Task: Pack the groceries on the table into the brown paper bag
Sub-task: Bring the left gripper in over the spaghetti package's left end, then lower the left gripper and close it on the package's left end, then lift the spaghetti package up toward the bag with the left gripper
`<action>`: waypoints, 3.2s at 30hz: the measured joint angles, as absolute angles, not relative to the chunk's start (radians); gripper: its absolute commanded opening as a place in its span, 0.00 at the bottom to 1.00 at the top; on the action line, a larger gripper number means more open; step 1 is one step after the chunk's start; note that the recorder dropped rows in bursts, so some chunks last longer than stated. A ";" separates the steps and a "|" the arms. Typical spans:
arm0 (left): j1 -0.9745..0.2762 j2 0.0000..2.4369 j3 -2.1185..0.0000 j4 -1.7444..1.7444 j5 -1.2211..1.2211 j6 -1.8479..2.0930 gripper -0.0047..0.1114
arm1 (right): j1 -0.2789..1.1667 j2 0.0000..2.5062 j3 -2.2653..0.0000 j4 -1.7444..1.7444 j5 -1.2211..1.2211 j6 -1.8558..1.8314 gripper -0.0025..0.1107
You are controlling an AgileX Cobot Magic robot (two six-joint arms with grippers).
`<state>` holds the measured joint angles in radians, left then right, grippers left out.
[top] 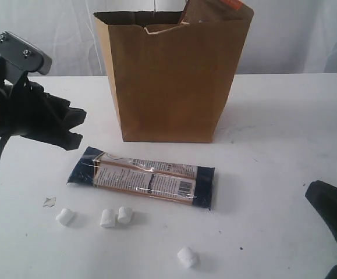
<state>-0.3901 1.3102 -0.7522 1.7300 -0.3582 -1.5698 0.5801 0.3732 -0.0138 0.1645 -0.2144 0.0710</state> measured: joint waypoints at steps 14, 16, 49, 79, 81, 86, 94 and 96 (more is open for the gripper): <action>-0.362 1.310 -0.752 1.632 -0.376 -1.722 0.42 | 0.580 0.373 -0.014 0.164 -0.214 0.071 0.02; -0.349 1.310 -0.752 1.482 -0.413 -1.455 0.42 | 0.580 0.373 -0.014 0.164 -0.214 0.071 0.02; -0.624 1.444 -0.981 -0.328 0.280 0.930 0.62 | 0.580 0.373 -0.014 0.164 -0.214 0.071 0.02; -0.554 1.956 -1.369 -0.427 0.501 1.246 0.80 | 0.580 0.373 -0.014 0.164 -0.214 0.071 0.02; -0.554 1.975 -1.381 -0.427 0.501 1.251 0.80 | 0.580 0.373 -0.014 0.164 -0.214 0.071 0.02; -0.554 2.018 -1.394 -0.429 0.494 1.276 0.80 | 0.580 0.373 -0.014 0.164 -0.214 0.071 0.02; -0.550 2.063 -1.401 -0.457 0.499 1.278 0.47 | 0.580 0.373 -0.014 0.164 -0.214 0.071 0.02; -0.550 2.064 -1.405 -0.463 0.497 1.280 0.18 | 0.580 0.373 -0.014 0.164 -0.214 0.071 0.02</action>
